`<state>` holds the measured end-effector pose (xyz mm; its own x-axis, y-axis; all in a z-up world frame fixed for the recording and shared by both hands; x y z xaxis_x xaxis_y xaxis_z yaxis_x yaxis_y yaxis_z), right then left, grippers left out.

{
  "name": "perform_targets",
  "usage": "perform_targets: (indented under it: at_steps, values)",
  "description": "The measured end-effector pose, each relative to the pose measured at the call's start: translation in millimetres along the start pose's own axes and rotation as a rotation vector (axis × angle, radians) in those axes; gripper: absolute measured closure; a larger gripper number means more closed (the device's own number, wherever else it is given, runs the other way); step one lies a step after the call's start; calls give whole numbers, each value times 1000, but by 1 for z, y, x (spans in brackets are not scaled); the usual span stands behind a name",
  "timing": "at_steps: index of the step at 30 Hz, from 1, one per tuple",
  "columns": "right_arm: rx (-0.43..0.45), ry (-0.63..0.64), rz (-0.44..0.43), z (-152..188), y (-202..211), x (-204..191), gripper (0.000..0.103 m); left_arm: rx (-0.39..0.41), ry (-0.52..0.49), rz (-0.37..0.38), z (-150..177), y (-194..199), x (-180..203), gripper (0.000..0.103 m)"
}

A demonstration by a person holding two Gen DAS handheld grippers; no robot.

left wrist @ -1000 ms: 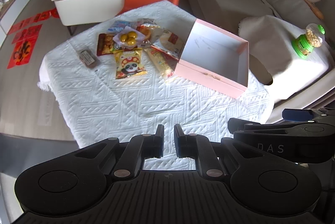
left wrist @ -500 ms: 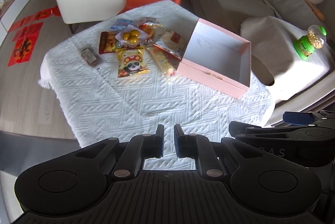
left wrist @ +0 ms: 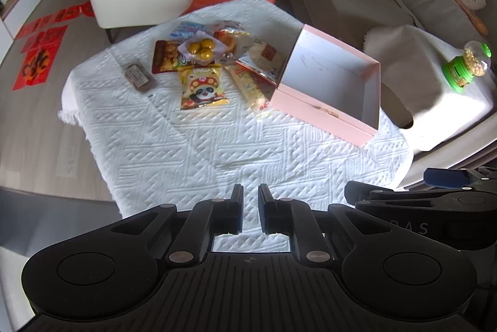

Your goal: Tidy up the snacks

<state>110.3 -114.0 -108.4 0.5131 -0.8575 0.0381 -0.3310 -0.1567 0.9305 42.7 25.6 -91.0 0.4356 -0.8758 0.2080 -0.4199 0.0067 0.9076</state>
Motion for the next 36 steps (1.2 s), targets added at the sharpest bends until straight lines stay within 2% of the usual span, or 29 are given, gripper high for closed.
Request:
perform_targets:
  at_steps: [10,12,13,15,16,18,20,22,25,27,30,32,36]
  values:
    - [-22,-2,10,-6,-14,-5,0,-31,22,4,-6,-20,-16,89]
    - [-28,-6,18,-9,-19,-6,0,-36,53,52,-12,-28,-22,89]
    - [-29,-12,20,-11,-22,-6,0,-38,77,100,-16,-33,-26,89]
    - [-27,-36,20,-15,-30,-7,0,-38,125,163,-24,-45,-38,85]
    - [-12,-48,9,-18,-34,-9,0,-22,138,152,-30,-52,-48,85]
    - [56,-54,-34,-26,-44,-16,0,24,135,75,-46,-67,-72,85]
    - [96,-11,-36,-32,-62,-26,0,65,162,18,-68,-85,-104,85]
    - [91,26,-10,-31,-81,-37,0,87,259,-26,-96,-103,-143,85]
    - [96,-10,-64,-27,-105,-52,0,145,388,-63,-138,-128,-193,85]
    - [87,-25,-79,-24,-122,-63,0,101,423,-59,-160,-158,-210,84]
    - [94,-38,-67,-25,-147,-78,0,26,454,-55,-176,-201,-220,84]
    - [106,-51,-79,-29,-159,-87,0,20,380,-47,-182,-215,-211,84]
    - [150,-62,-122,-46,-170,-105,0,38,57,-71,-185,-230,-174,71]
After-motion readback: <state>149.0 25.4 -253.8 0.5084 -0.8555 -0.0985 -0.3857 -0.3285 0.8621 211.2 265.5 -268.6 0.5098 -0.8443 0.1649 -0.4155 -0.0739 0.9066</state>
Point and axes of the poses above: each gripper's, at about its wrist camera, not at the fingertips, and y roughly against the way its jaws point, x to its right, z to its underside, the point moved 8 cm from there along -y, roughly the way its jaws point, and after that the axes turned 7 degrees about y, right-handed, at the moved point
